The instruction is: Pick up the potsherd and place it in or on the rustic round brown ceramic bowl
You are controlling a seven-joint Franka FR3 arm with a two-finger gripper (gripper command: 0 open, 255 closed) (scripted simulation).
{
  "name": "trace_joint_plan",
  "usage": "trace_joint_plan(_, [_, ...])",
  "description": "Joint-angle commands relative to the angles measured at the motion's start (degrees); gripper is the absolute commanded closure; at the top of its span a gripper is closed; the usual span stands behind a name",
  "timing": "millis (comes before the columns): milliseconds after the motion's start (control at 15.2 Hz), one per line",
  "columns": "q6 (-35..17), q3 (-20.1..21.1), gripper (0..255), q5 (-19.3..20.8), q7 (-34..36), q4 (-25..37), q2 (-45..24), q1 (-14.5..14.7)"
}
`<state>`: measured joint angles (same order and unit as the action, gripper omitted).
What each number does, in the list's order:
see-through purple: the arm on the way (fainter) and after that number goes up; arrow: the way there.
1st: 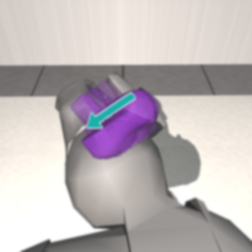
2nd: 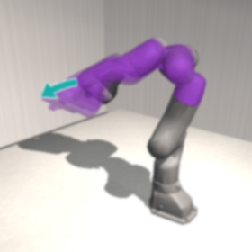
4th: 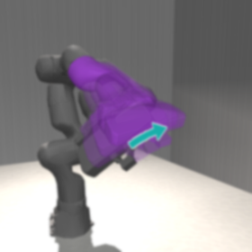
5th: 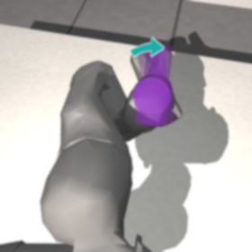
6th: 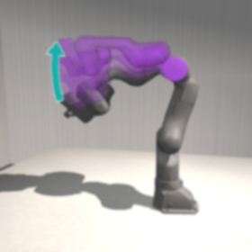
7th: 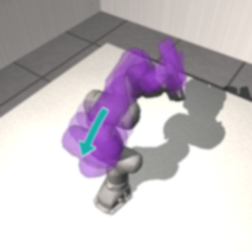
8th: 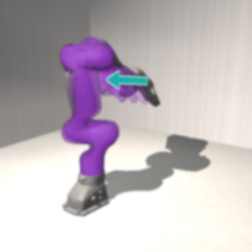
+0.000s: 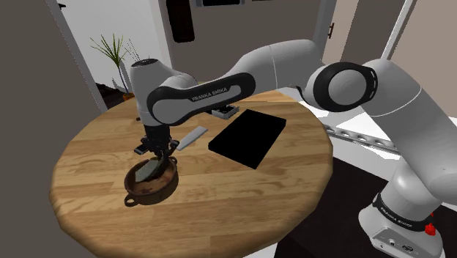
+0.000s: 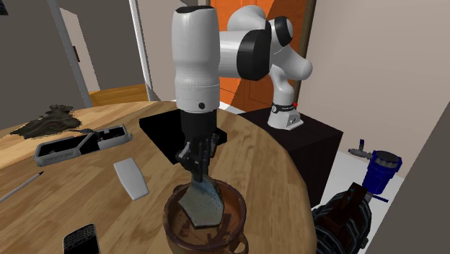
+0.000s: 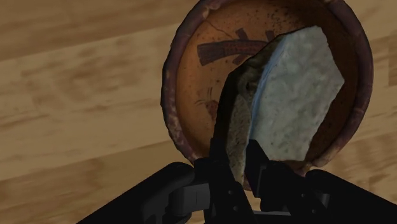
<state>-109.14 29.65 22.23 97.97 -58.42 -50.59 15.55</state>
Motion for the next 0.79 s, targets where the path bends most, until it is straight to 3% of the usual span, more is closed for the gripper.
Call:
trace_joint_plan(0, [0.0, 0.0, 0, 0.0, 0.0, 0.0, 0.0, 0.0])
trace_joint_plan(330, [0.0, 0.0, 0, 0.0, 0.0, 0.0, 0.0, 0.0])
trace_joint_plan(594, [5.7, 0.6, 0, -0.8, -0.8, 4.0, 2.0, 0.4])
trace_joint_plan(726, [5.7, 0.6, 0, -0.8, -0.8, 4.0, 2.0, 0.4])
